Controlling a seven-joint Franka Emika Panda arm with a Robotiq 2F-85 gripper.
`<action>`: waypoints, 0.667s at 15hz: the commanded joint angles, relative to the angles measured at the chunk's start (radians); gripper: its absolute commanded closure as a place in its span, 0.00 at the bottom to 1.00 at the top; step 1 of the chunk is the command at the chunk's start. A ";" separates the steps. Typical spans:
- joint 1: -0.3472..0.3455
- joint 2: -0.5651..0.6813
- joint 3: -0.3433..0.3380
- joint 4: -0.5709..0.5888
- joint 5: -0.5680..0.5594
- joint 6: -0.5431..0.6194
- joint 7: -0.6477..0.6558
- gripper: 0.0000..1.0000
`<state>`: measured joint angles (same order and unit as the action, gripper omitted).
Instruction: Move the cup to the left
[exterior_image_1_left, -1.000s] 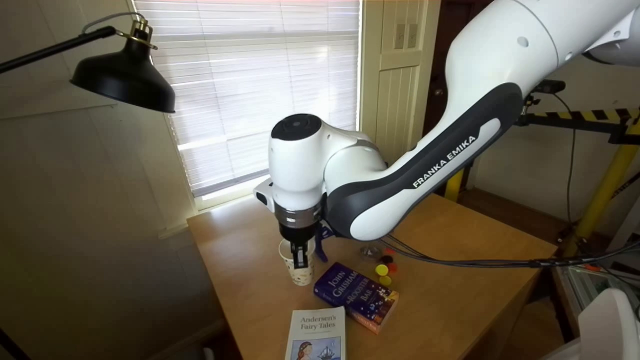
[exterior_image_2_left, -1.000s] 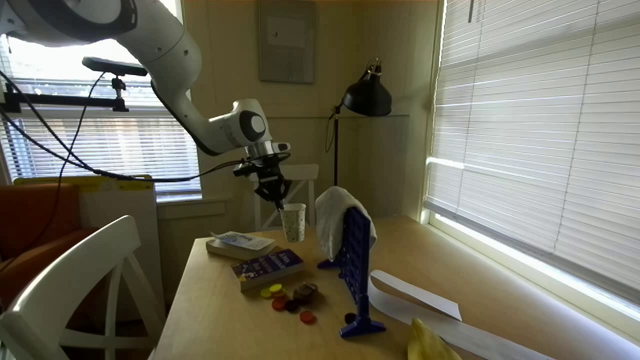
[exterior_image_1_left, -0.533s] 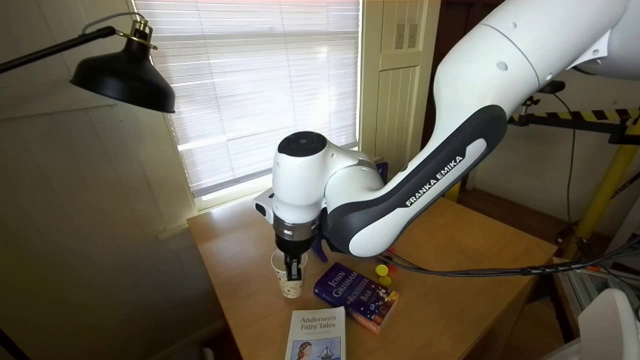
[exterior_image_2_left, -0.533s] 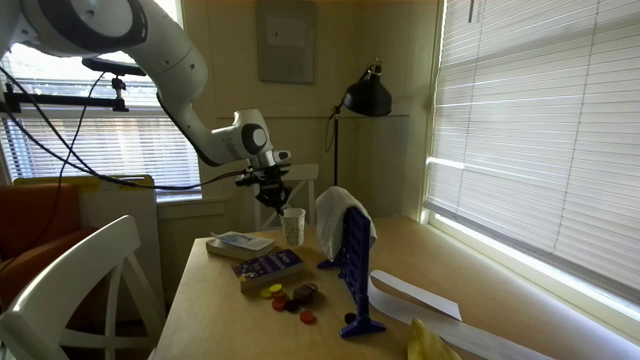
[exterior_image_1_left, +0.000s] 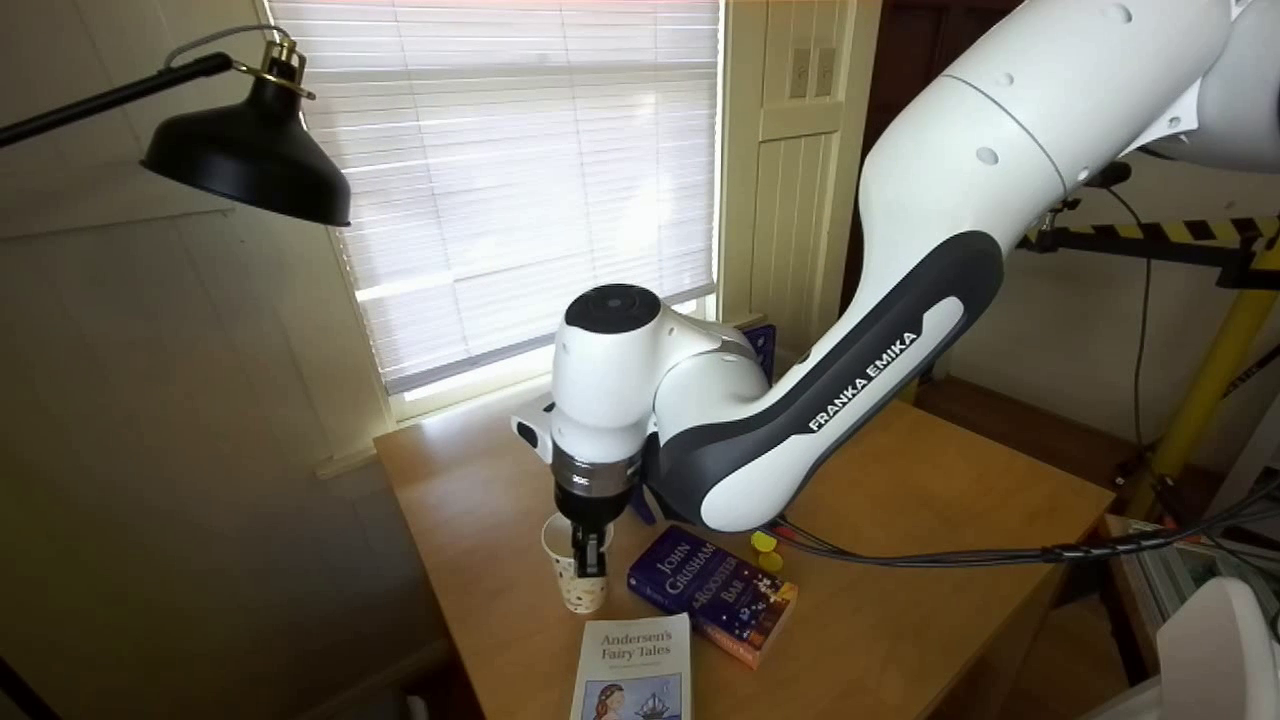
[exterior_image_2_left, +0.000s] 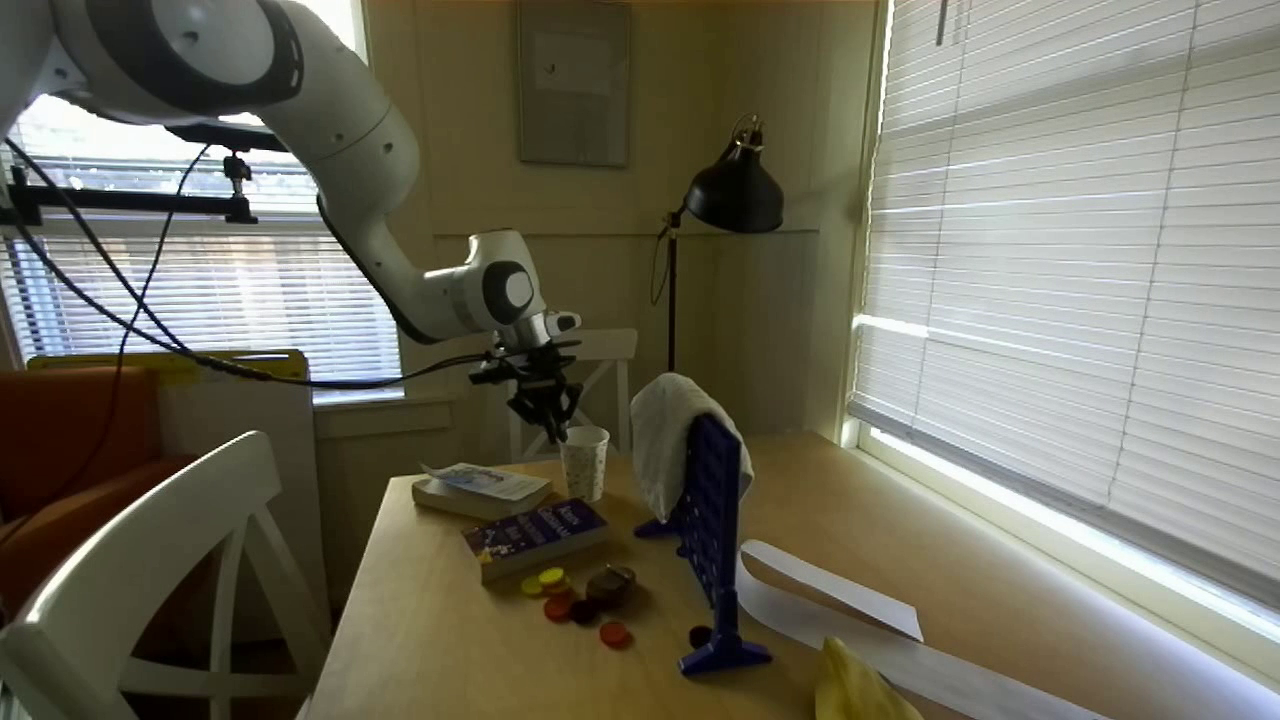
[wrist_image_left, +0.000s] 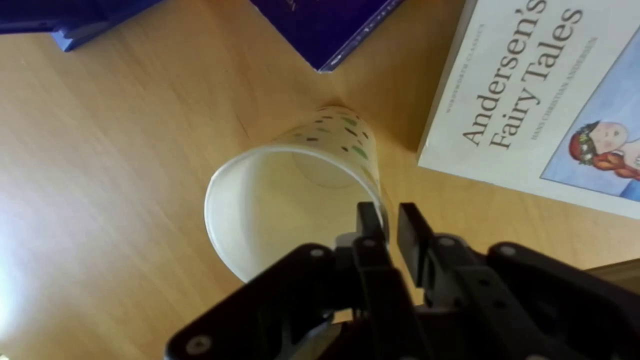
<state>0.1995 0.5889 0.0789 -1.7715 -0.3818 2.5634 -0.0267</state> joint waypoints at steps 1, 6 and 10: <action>0.019 -0.082 -0.014 -0.069 -0.001 0.025 -0.017 0.50; 0.063 -0.302 -0.019 -0.172 -0.040 -0.149 0.007 0.16; 0.034 -0.499 0.028 -0.208 0.034 -0.499 -0.042 0.00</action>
<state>0.2567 0.2539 0.0820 -1.8964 -0.3957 2.2343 -0.0318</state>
